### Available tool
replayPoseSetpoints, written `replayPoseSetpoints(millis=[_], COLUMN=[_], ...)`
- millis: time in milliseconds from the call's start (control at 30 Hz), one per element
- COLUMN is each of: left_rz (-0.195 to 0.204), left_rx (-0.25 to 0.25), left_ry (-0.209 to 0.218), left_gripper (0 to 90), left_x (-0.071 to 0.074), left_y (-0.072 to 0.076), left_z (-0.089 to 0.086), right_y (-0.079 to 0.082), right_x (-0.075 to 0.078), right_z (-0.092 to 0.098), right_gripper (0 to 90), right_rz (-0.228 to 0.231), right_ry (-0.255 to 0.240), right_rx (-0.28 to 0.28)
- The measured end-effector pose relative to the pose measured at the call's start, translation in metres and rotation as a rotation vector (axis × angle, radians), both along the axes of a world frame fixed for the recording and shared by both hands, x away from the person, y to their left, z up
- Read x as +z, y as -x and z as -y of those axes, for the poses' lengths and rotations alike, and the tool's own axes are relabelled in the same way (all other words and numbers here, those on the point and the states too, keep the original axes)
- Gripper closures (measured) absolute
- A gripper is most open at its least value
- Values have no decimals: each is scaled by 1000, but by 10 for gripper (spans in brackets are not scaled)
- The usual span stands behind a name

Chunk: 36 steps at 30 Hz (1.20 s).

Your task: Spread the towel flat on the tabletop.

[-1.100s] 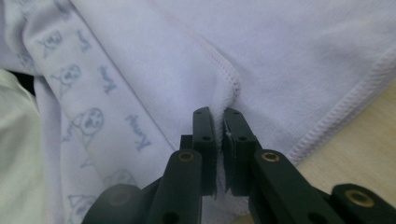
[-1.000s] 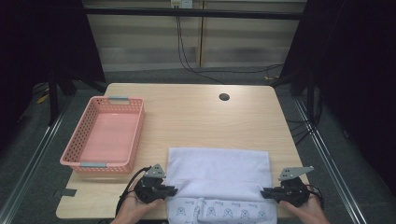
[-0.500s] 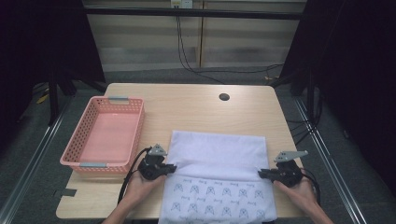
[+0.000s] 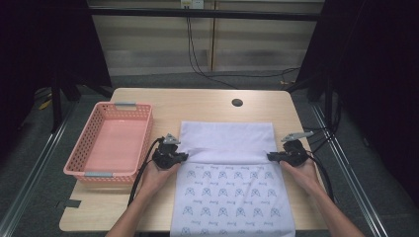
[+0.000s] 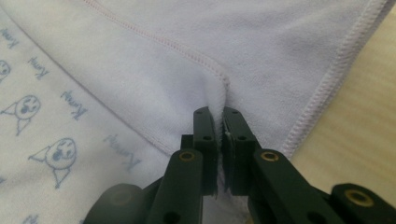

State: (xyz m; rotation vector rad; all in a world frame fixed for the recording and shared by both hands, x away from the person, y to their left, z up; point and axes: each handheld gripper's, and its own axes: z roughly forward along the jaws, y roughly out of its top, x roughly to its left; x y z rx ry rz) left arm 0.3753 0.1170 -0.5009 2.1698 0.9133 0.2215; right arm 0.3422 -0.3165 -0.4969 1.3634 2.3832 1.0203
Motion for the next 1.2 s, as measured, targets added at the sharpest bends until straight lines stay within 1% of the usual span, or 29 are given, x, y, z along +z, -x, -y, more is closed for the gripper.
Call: replayPoseSetpoints(millis=[33, 67, 100, 133, 167, 200, 233, 300, 333, 367, 400, 433, 467, 500, 567, 600, 633, 667, 700, 767, 800, 833, 867, 933, 1000, 1033, 1100, 1133, 1200], left_rz=[-6, -4, -4, -9, -22, -29, -26, -31, -34, -33, -36, -37, -40, -38, -33, -40, -58, -60, -49, -68, -79, -84, -77, -45, -41, -24, -24, -10, 4], left_rx=[12, 22, 33, 34, 39, 52, 61, 84, 91, 92, 94, 101, 112, 116, 134, 151, 163, 145, 145, 134, 131, 137, 124, 87, 65, 68, 52, 51, 32], left_ry=[1, -8, -4, -13, -14, -9, -11, 7, 6, -4, -8, -12, -2, -8, 0, 13, 26, 8, 4, -6, 2, 24, 36, 39, 95, 127, 187, 195, 209], left_gripper=[873, 873, 873, 873, 873, 873, 873, 873, 873, 873, 873, 873, 872, 873, 872, 872, 872, 872, 872, 867, 864, 864, 865, 867, 868, 869, 871, 871, 871], left_x=[0, 0, 0, 1, 1, 1, 1, 0, 0, 0, 0, 0, 0, 0, -1, -1, -1, 0, 1, 6, 9, 13, 18, 30, 42, 50, 60, 65, 74], left_y=[-7, -11, -17, -24, -32, -39, -46, -60, -67, -73, -79, -85, -90, -94, -100, -101, -100, -99, -97, -95, -95, -94, -92, -85, -80, -77, -74, -71, -65], left_z=[1, 2, 2, 1, 1, 2, 2, 2, 3, 4, 4, 5, 6, 6, 8, 8, 8, 8, 9, 6, 5, 3, 3, 3, 2, -1, -6, -9, -13], right_y=[-6, -13, -18, -24, -31, -38, -45, -58, -65, -71, -76, -81, -86, -90, -96, -98, -99, -99, -99, -98, -97, -95, -93, -88, -81, -78, -73, -70, -63], right_x=[-1, -1, -1, -1, -2, -2, -2, -4, -5, -6, -6, -6, -5, -5, -5, -5, -6, -6, -5, 0, 4, 10, 15, 28, 40, 45, 56, 61, 71], right_z=[0, -1, -2, -2, -3, -3, -3, -4, -3, -3, -3, -3, -5, -6, -8, -8, -8, -7, -6, -3, 0, 3, 5, 9, 11, 13, 17, 19, 23], right_gripper=[856, 856, 856, 855, 855, 855, 855, 855, 855, 855, 855, 855, 855, 855, 855, 855, 854, 854, 853, 853, 853, 853, 853, 853, 853, 853, 853, 853, 853], right_rz=[10, 12, 15, 11, 16, 7, 8, 13, 16, 18, 11, 9, 5, 11, 16, 19, 22, 17, 13, 11, 20, 30, 51, 76, 109, 128, 149, 159, 181], right_ry=[-1, 0, 5, 0, 5, -4, -12, -33, -44, -45, -53, -51, -39, -24, -19, -24, -31, -39, -42, -47, -67, -92, -112, -140, -159, -165, -184, -196, -217], right_rx=[-3, -14, -16, -29, -37, -50, -59, -82, -95, -103, -115, -123, -129, -133, -151, -157, -155, -155, -152, -132, -125, -127, -126, -112, -93, -86, -82, -83, -75])
